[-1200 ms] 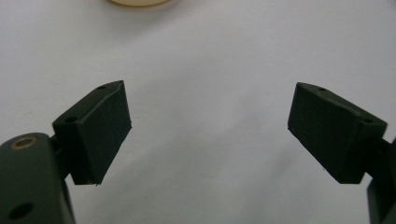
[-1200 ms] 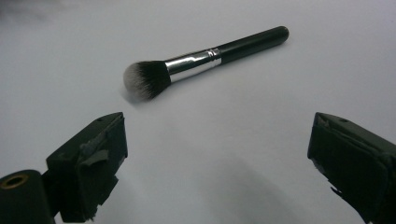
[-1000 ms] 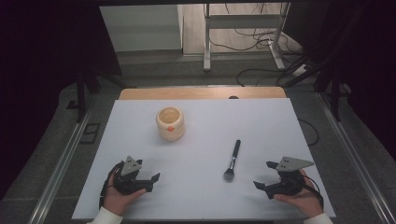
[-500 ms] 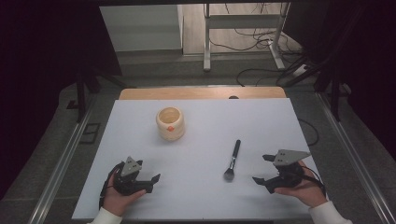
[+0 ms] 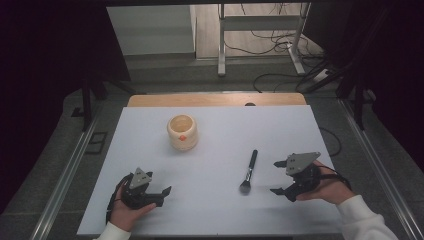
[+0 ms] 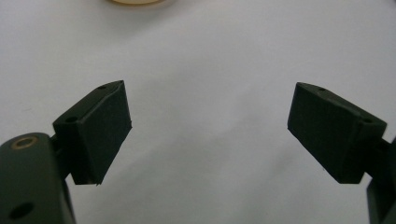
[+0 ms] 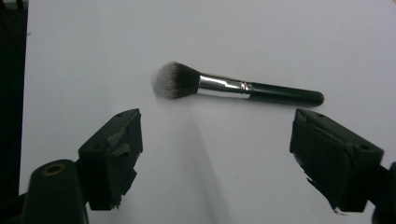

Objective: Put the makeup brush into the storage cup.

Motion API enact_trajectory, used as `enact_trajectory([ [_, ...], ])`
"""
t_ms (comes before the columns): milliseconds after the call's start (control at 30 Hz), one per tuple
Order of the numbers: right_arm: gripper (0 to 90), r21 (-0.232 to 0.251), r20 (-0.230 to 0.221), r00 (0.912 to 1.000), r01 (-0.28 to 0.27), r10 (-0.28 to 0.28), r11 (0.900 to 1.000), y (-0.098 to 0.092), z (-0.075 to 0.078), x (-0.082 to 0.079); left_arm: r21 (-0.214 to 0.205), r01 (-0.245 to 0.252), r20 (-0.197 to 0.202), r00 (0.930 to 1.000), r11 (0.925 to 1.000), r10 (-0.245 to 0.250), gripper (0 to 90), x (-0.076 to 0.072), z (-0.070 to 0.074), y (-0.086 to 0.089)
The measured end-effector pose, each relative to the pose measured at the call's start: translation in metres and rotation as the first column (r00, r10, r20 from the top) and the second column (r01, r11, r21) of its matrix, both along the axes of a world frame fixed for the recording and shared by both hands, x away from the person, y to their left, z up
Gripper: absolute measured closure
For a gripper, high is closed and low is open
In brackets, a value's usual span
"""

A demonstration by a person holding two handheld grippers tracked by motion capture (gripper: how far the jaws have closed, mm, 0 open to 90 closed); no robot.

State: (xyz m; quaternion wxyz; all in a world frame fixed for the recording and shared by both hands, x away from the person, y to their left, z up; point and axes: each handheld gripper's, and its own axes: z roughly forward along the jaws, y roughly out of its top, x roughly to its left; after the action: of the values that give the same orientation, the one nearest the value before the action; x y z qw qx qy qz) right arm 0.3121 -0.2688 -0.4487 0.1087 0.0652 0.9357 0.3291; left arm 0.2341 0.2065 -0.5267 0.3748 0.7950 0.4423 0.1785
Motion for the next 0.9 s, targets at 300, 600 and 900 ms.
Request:
enact_trajectory([
  [300,15.4,-0.066,0.0,0.9954,-0.095,0.096,0.9933,0.011,0.008,0.016,0.007,0.008,-0.005,1.0,0.9999,-0.008,14.2,0.001,-0.001,0.0],
  [600,9.0,-0.119,-0.077,0.9816,-0.183,0.175,0.9758,0.022,0.02,0.026,0.016,0.009,-0.01,0.9999,0.9998,-0.009,14.1,0.001,-0.002,0.002],
  [900,10.7,-0.151,-0.035,0.9655,-0.26,0.258,0.9537,0.03,0.029,0.037,0.016,0.009,-0.011,0.9999,0.9998,-0.009,14.1,0.001,-0.001,0.002],
])
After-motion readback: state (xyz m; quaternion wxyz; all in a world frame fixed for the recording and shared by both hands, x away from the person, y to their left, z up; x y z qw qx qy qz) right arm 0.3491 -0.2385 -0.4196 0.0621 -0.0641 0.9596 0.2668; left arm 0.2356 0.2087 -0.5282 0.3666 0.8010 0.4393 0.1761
